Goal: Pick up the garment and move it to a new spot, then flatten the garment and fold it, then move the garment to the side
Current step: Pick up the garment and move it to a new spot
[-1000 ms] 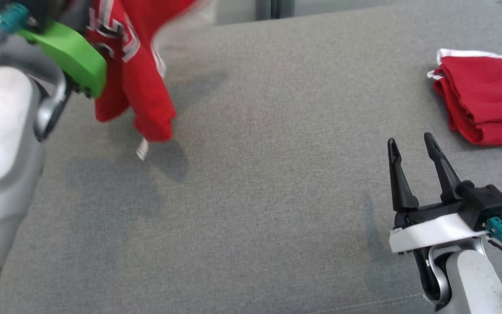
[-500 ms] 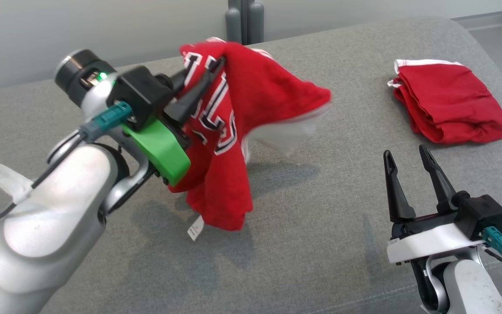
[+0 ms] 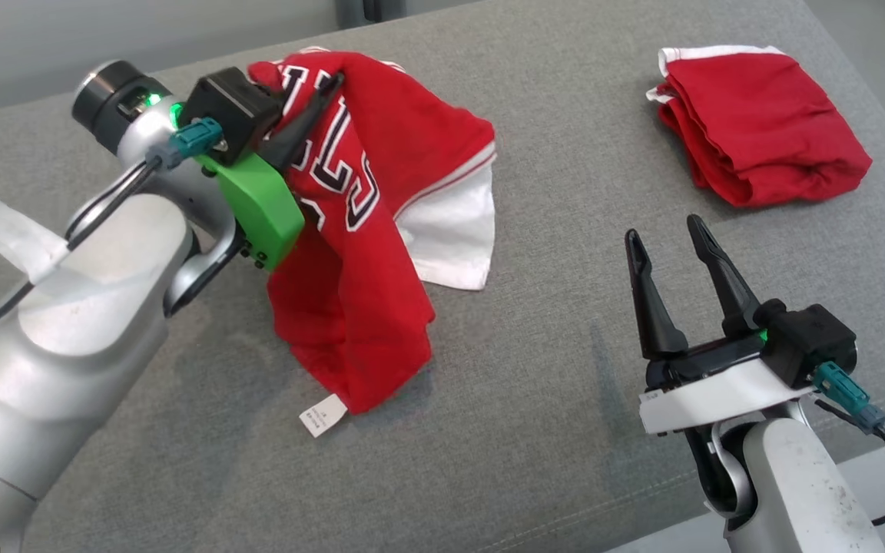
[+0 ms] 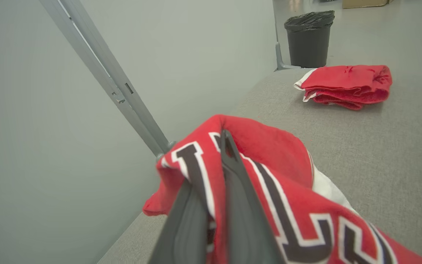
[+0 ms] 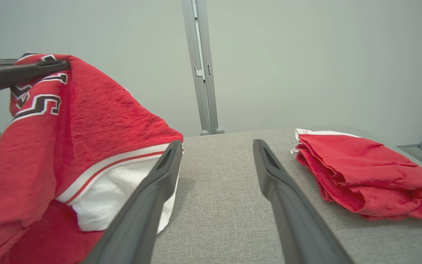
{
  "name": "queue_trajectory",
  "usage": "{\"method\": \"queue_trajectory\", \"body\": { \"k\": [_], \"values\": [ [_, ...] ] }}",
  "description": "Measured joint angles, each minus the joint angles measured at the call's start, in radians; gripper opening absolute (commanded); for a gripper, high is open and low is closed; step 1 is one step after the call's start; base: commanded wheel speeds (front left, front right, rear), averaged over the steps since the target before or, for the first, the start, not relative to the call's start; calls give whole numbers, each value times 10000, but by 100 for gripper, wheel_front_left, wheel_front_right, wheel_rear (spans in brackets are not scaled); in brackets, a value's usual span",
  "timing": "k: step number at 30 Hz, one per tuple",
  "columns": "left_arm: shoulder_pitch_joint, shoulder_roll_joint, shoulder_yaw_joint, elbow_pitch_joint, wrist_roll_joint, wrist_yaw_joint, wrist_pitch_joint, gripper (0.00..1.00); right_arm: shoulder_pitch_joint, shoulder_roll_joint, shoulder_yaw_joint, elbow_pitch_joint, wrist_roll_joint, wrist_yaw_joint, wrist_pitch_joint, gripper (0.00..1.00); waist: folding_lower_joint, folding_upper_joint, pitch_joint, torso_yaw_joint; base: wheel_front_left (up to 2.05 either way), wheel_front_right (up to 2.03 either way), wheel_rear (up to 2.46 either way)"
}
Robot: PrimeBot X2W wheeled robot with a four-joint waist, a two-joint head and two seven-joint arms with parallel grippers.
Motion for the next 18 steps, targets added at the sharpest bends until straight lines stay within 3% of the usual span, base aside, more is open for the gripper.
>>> {"method": "queue_trajectory", "body": {
  "k": [7,12,14,15,18],
  "values": [
    [-1191,-247,-495,2897,362,0,-1133,0,-603,-2,458,201,307,0,-59,100,0,0,699,-639,0,0,0],
    [-1549,-790,-280,4458,337,33,-1538,0,-833,-6,570,211,522,0,-71,100,0,0,1150,-1072,0,0,0],
    [-1585,-1058,-100,4974,242,127,-1605,70,-842,-4,598,211,548,0,-71,100,0,0,1293,-1212,0,0,0],
    [-1594,-1181,-2,5229,174,213,-1634,100,-851,-8,606,213,562,0,-71,100,0,0,1353,-1270,0,0,0],
    [-1630,-1528,408,6100,-173,456,-1649,100,-949,-6,650,240,587,0,-71,100,0,0,1506,-1439,0,0,0]
  ]
}}
